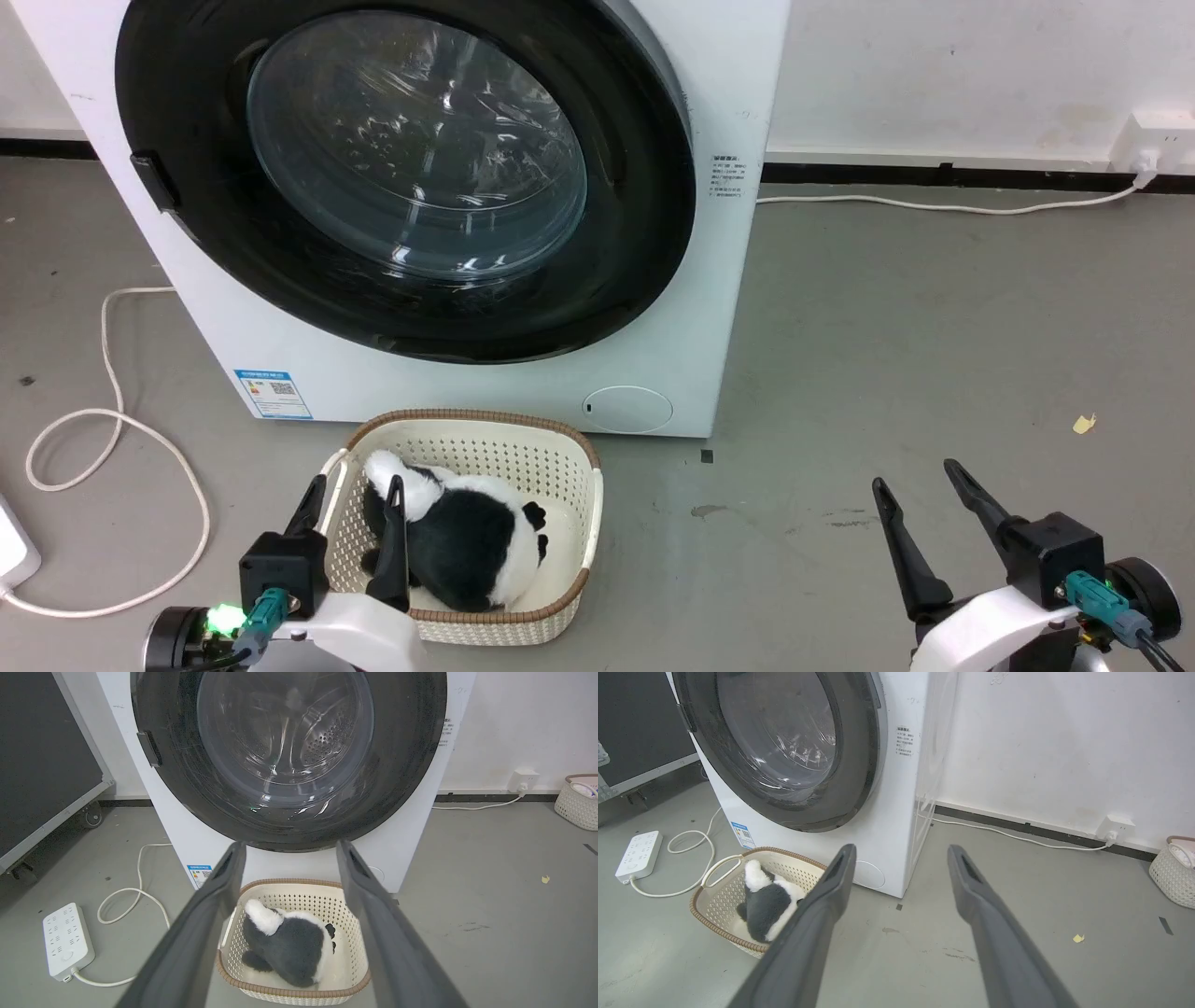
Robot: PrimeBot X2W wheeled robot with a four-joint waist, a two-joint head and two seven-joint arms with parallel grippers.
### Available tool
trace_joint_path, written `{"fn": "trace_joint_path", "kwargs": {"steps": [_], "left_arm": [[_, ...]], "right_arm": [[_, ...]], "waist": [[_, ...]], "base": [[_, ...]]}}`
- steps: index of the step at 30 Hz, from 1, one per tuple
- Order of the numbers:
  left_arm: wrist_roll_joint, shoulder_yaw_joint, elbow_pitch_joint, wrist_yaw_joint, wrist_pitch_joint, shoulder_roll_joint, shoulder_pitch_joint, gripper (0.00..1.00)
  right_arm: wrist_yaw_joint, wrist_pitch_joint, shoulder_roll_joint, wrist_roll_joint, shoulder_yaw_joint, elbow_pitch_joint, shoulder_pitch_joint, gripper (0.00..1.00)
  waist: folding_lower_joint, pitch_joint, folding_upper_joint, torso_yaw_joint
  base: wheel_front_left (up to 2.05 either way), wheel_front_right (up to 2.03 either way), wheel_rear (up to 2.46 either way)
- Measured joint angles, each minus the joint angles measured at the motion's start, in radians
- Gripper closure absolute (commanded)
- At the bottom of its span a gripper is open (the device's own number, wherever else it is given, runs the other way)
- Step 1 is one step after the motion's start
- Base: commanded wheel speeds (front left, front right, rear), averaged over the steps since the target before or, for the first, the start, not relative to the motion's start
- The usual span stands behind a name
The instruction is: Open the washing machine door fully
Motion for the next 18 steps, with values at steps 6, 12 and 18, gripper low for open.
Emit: {"fn": "trace_joint_path", "kwargs": {"steps": [6, 12, 18], "left_arm": [[-0.001, -0.006, 0.001, 0.0, -0.01, 0.0, 0.0, 0.0], [-0.003, -0.015, 0.001, 0.003, -0.021, 0.0, 0.0, 0.0], [-0.01, -0.022, 0.0, 0.014, -0.036, 0.0, 0.0, 0.0]], "right_arm": [[0.0, -0.01, 0.0, 0.006, 0.0, -0.001, 0.0, 0.0], [0.0, -0.022, 0.0, 0.006, 0.0, -0.003, 0.0, 0.0], [0.0, -0.036, -0.002, 0.006, 0.001, -0.006, -0.001, 0.0]], "waist": [[0.0, 0.003, 0.0, 0.001], [0.0, 0.009, 0.0, 0.006], [0.0, 0.026, 0.0, 0.014]], "base": [[0.0, 0.0, 0.0], [0.0, 0.0, 0.0], [0.0, 0.0, 0.0]]}}
